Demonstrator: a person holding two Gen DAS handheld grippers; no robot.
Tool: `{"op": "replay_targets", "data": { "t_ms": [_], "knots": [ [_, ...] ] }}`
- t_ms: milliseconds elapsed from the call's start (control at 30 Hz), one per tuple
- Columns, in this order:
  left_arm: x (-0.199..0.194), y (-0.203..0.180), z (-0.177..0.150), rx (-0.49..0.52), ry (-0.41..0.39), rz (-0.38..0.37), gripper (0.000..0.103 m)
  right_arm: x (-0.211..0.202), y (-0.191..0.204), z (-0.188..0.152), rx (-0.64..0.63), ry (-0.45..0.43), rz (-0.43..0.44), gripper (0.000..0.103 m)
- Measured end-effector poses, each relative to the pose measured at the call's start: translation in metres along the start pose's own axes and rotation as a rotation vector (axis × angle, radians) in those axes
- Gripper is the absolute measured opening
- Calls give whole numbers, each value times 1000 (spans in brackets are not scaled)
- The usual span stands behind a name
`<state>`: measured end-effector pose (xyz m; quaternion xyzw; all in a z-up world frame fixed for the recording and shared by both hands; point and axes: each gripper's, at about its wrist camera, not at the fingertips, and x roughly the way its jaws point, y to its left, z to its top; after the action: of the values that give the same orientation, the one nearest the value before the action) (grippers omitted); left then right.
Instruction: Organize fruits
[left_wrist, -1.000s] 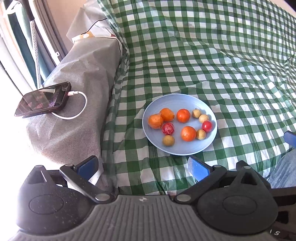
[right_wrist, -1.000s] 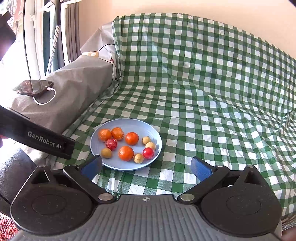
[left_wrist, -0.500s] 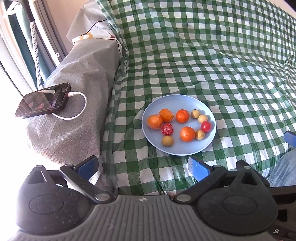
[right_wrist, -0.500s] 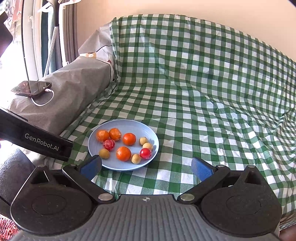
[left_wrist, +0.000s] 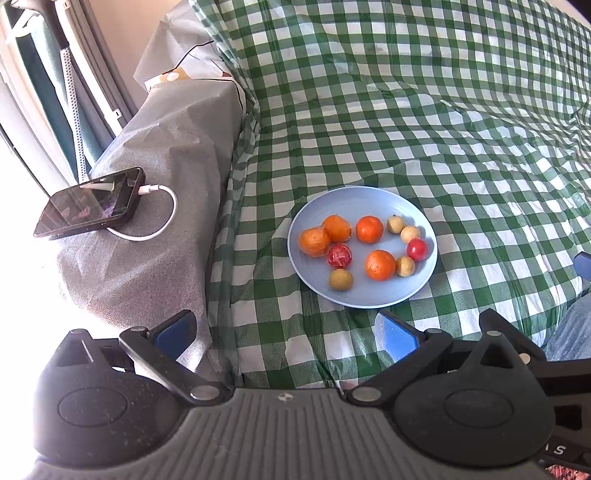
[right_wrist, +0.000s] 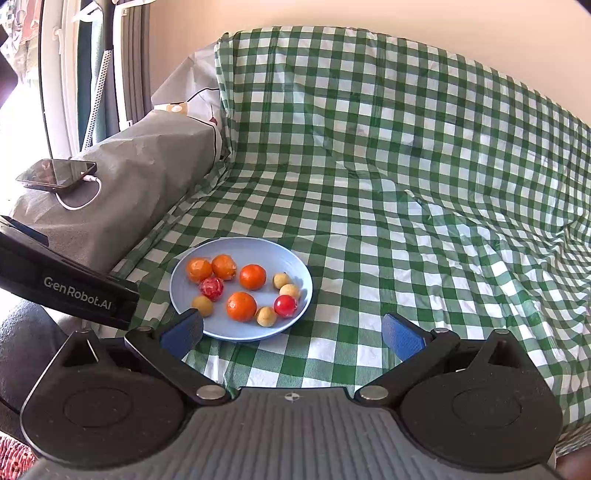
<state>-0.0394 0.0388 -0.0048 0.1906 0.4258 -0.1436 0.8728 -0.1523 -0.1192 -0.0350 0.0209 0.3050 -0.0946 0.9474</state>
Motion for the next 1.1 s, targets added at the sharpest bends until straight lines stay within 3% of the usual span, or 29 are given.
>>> {"op": "replay_targets", "data": {
  "t_ms": [1100],
  "knots": [
    [1, -3, 0, 21, 8, 2, 103, -2, -2, -1, 14, 2, -13, 102]
  ]
}}
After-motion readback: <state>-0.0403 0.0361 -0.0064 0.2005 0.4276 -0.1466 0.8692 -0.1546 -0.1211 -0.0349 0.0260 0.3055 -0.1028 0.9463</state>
